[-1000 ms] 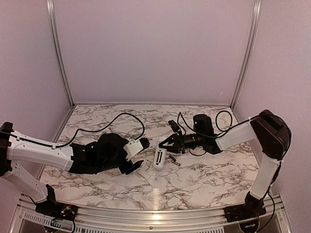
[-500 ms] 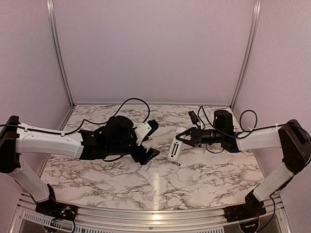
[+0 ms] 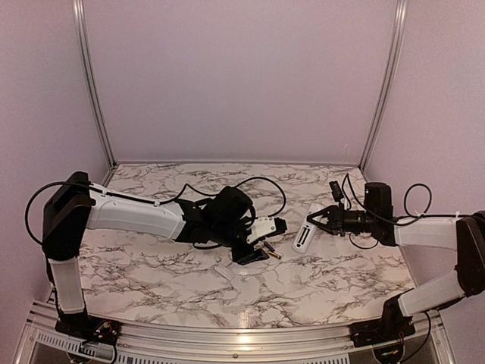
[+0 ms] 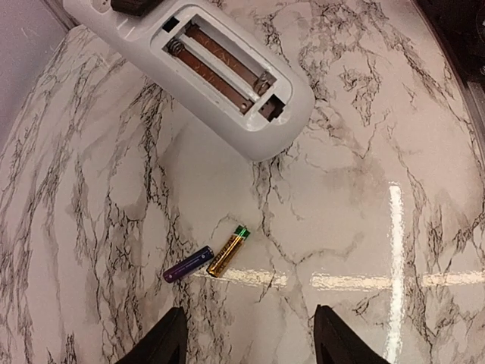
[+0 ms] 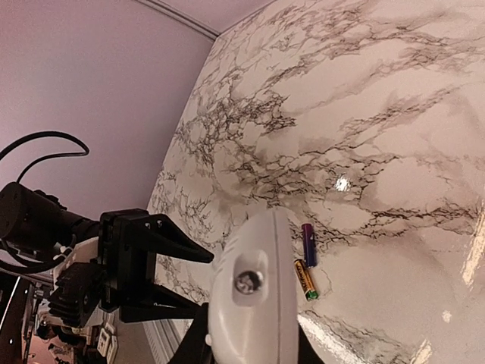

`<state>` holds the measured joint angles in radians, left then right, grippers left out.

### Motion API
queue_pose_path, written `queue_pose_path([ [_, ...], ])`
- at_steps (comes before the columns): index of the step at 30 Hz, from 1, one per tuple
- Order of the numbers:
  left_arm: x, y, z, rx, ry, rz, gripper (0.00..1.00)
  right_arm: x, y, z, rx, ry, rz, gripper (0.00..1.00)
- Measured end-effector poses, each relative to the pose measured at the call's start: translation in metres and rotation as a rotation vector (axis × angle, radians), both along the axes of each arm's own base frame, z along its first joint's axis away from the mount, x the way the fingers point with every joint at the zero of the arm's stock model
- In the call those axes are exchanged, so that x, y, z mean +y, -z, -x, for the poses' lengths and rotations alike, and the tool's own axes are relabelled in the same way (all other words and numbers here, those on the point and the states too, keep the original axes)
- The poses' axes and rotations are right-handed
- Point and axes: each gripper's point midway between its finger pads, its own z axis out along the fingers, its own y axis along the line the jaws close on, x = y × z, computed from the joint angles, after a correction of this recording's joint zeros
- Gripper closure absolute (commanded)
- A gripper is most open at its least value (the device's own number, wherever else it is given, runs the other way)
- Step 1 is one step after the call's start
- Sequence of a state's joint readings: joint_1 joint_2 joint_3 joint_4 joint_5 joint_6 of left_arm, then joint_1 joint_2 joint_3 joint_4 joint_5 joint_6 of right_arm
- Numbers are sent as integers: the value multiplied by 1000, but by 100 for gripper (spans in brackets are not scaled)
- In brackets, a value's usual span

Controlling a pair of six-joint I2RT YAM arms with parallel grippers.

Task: Load the batteries into the remote control
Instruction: Move the battery to the center of the board.

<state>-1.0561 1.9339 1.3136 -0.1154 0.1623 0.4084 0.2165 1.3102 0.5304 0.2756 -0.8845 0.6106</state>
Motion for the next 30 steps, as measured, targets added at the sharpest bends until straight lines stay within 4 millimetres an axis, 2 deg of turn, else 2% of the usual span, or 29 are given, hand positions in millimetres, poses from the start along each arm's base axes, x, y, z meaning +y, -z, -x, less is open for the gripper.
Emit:
queue_pose_path([
  [8,-27,26,-4,-35,135,-63,51,-18,-4,0,-24,32,-7,100],
  [16,-43,40,-9,-48,191,-92,55,-19,-4,3,-32,16,-11,100],
  [30,-51,59,-15,-56,213,-132,56,-18,-2,5,-27,6,-15,100],
])
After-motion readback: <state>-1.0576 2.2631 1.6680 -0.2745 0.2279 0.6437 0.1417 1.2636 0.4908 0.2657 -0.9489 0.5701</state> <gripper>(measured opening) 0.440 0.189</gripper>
